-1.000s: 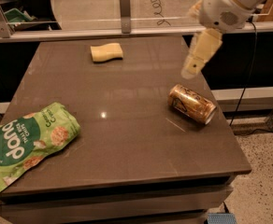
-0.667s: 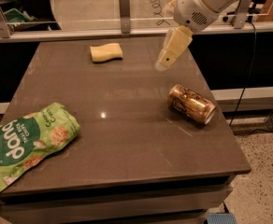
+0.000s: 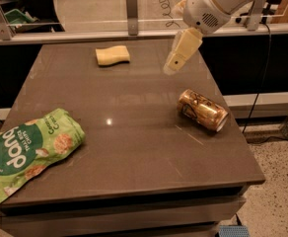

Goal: Move sponge near orange can

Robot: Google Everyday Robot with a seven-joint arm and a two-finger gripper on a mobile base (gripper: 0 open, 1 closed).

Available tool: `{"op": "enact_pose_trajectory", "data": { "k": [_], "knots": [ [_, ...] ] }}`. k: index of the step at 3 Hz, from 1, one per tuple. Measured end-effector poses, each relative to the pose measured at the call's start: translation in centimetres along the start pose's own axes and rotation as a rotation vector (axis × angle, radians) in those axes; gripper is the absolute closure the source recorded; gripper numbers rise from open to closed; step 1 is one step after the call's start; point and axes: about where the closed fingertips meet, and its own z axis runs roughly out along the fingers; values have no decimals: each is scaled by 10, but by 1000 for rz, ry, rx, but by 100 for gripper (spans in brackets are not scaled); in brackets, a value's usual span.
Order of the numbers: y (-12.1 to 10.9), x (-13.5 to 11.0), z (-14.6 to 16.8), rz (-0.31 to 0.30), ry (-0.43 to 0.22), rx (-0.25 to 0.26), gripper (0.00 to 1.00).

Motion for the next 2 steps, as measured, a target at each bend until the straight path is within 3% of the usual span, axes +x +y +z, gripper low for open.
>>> {"op": "enact_pose_trajectory", "data": {
  "k": [2],
  "knots": [
    [-55,-7,45,93,-129,62,0]
  ]
}}
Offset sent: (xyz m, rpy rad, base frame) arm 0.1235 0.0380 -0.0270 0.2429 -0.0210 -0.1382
